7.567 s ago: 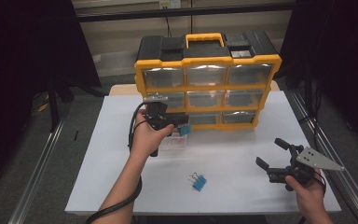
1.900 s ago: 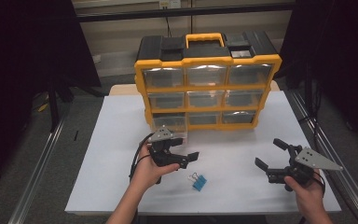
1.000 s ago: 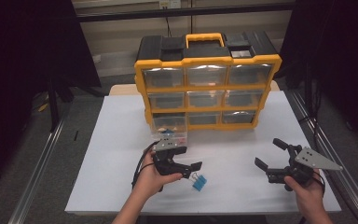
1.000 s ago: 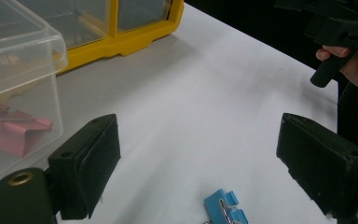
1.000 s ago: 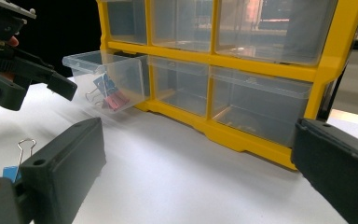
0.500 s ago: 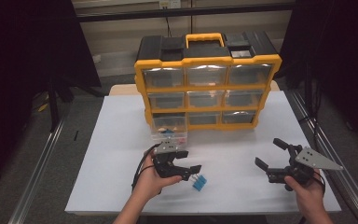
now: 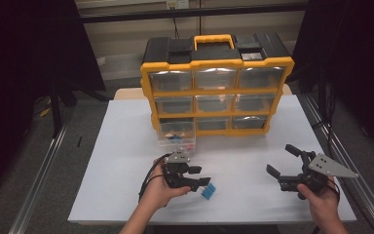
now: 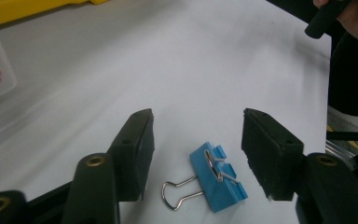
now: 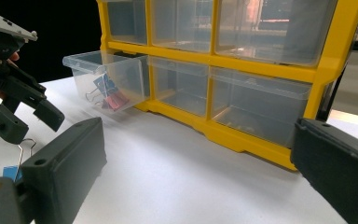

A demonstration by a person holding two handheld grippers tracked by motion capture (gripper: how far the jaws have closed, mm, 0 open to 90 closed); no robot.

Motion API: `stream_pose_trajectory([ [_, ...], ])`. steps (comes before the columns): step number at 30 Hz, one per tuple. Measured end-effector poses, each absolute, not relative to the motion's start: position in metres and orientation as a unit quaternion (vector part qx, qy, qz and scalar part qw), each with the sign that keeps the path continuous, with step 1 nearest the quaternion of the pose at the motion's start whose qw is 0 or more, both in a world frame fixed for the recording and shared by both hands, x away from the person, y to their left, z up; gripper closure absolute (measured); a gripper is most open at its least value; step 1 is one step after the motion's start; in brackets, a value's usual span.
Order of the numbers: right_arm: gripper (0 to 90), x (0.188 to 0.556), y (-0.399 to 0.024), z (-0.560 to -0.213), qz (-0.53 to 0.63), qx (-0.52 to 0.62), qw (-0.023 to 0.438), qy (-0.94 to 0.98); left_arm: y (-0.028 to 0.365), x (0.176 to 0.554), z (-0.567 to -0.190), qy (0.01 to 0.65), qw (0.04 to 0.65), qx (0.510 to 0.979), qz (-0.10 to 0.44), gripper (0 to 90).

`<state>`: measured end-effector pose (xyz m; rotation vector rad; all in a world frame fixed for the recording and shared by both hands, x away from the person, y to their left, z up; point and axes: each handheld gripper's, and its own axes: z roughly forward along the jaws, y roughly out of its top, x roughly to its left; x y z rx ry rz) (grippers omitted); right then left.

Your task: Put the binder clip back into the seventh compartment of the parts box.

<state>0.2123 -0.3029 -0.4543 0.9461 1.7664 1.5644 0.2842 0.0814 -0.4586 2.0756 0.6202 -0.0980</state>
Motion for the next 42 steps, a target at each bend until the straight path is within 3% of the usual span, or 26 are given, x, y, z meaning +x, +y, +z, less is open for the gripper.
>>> stream_pose_trajectory([
  [9,2.7,0.2125,-0.3031,-0.4543,0.588,0.355,0.295,0.664,0.0814,0.2825,-0.4596,0.262,0.452,0.851,-0.058,60.4],
  [32,2.8,0.2125,-0.3033,-0.4541,0.587,0.355,0.297,0.664,0.0815,0.2819,-0.4621,0.274,0.437,0.852,-0.087,81.5],
  [42,2.8,0.2125,-0.3034,-0.4544,0.584,0.352,0.298,0.668,0.0823,0.2814,-0.4600,0.284,0.440,0.845,-0.108,85.9],
])
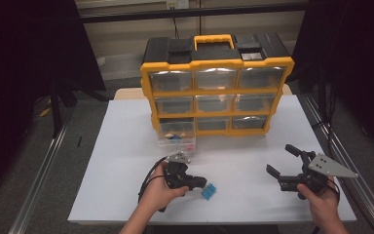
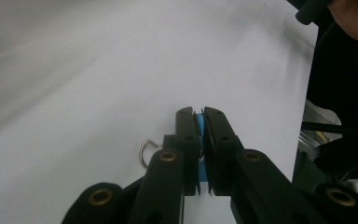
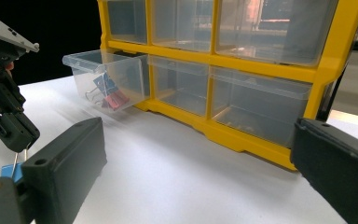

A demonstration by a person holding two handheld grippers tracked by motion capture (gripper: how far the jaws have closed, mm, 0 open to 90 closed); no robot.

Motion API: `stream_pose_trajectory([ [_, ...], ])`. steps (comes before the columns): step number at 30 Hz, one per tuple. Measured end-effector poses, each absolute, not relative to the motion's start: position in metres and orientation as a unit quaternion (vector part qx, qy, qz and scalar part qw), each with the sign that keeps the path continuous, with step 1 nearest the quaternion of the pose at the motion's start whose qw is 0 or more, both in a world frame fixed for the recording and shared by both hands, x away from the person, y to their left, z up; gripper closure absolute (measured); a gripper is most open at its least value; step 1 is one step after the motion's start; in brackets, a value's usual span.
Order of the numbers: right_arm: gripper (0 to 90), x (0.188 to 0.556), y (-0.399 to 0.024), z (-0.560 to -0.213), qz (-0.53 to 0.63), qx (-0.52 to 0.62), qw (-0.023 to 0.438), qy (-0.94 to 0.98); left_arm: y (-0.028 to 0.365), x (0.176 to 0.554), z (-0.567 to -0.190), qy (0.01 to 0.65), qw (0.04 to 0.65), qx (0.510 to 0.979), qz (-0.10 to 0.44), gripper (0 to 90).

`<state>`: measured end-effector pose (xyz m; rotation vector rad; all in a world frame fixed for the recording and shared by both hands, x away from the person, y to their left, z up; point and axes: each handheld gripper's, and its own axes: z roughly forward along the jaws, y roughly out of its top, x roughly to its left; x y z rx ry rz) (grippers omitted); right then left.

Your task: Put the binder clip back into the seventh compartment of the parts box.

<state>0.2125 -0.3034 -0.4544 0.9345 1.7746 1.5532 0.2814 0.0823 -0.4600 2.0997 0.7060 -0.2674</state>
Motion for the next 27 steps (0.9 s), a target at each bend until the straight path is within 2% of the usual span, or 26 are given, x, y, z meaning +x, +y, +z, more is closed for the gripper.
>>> stream_pose_trajectory([
  [9,2.8,0.213,-0.303,-0.454,0.587,0.354,0.296,0.665,0.081,0.281,-0.457,0.288,0.446,0.839,-0.118,88.4],
  [27,2.8,0.213,-0.303,-0.454,0.587,0.353,0.296,0.666,0.090,0.287,-0.447,0.301,0.447,0.837,-0.095,89.6],
])
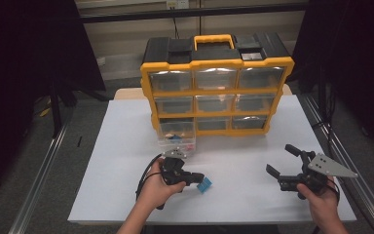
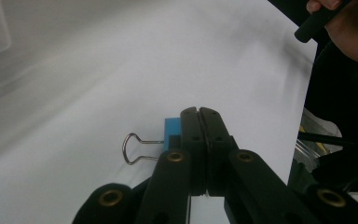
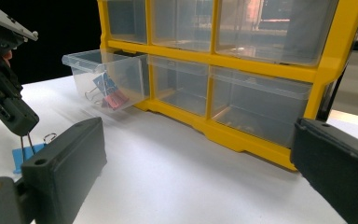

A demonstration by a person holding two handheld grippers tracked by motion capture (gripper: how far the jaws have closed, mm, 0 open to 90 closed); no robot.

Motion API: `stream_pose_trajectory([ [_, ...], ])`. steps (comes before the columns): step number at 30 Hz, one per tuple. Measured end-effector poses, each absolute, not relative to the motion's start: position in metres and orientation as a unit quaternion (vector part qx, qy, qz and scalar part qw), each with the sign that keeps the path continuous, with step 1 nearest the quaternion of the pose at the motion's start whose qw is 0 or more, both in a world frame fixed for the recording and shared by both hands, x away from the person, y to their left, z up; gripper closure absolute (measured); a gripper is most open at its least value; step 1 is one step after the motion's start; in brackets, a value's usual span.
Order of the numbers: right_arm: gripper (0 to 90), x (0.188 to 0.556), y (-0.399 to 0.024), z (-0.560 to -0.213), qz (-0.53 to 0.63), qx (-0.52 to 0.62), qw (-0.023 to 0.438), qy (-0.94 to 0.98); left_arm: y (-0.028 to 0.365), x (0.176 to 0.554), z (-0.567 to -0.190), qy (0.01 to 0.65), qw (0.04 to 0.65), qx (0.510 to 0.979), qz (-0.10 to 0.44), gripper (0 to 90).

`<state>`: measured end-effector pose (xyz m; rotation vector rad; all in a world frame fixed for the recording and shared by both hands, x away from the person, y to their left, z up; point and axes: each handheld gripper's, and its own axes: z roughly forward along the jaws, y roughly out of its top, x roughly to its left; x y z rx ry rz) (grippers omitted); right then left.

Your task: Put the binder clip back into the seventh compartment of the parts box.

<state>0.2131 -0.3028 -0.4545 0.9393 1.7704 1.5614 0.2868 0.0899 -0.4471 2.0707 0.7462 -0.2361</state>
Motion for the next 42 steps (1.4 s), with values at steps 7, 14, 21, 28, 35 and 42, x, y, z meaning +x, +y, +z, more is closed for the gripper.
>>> stream_pose_trajectory([
  [7,2.8,0.213,-0.303,-0.455,0.585,0.351,0.296,0.669,0.092,0.289,-0.442,0.305,0.455,0.832,-0.090,89.7],
  [14,2.8,0.213,-0.302,-0.455,0.586,0.352,0.295,0.668,0.093,0.291,-0.438,0.305,0.461,0.829,-0.087,89.7],
  [21,2.8,0.212,-0.302,-0.454,0.585,0.355,0.297,0.666,0.096,0.292,-0.435,0.309,0.466,0.825,-0.086,89.7],
  [28,2.6,0.212,-0.304,-0.455,0.585,0.356,0.299,0.664,0.097,0.293,-0.434,0.315,0.468,0.821,-0.087,89.7],
  [35,2.6,0.211,-0.305,-0.453,0.587,0.359,0.301,0.661,0.101,0.295,-0.431,0.321,0.469,0.819,-0.082,89.7],
  [42,2.4,0.211,-0.306,-0.453,0.588,0.357,0.302,0.660,0.100,0.297,-0.428,0.322,0.472,0.817,-0.083,89.7],
])
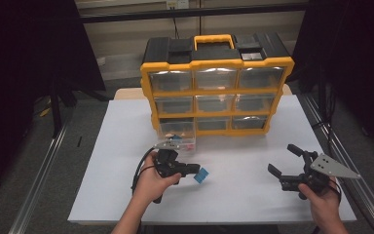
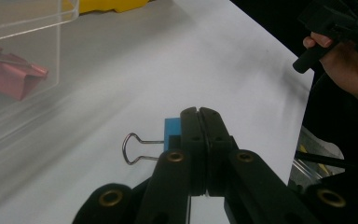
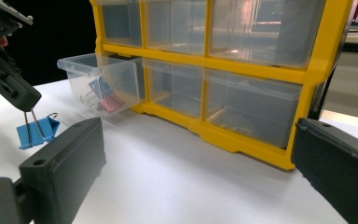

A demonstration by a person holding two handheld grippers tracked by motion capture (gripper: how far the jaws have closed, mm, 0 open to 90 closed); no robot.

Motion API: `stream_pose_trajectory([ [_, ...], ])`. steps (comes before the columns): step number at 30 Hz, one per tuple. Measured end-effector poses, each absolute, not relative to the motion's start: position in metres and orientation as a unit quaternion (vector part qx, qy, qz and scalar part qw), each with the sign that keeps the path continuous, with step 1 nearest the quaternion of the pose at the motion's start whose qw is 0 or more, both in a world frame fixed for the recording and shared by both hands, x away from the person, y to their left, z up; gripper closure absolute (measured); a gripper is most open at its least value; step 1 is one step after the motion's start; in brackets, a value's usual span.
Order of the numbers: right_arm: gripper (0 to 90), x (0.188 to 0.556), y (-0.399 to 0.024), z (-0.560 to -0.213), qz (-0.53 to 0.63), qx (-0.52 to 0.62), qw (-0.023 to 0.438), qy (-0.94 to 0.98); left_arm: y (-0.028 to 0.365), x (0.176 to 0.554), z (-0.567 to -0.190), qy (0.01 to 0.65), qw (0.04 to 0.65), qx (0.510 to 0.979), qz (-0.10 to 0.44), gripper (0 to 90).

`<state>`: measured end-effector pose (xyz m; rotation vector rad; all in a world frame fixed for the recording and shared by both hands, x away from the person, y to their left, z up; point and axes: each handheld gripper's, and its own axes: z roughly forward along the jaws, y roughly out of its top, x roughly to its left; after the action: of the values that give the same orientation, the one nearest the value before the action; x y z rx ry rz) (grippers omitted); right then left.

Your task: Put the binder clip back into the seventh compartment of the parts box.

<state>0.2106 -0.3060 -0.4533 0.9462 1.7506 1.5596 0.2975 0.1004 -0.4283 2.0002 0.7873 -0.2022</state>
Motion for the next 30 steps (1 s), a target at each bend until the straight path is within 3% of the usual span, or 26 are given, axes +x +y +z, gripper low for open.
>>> stream_pose_trajectory([
  [30,2.1,0.212,-0.308,-0.454,0.588,0.362,0.303,0.657,0.105,0.313,-0.406,0.330,0.475,0.812,-0.080,89.7],
])
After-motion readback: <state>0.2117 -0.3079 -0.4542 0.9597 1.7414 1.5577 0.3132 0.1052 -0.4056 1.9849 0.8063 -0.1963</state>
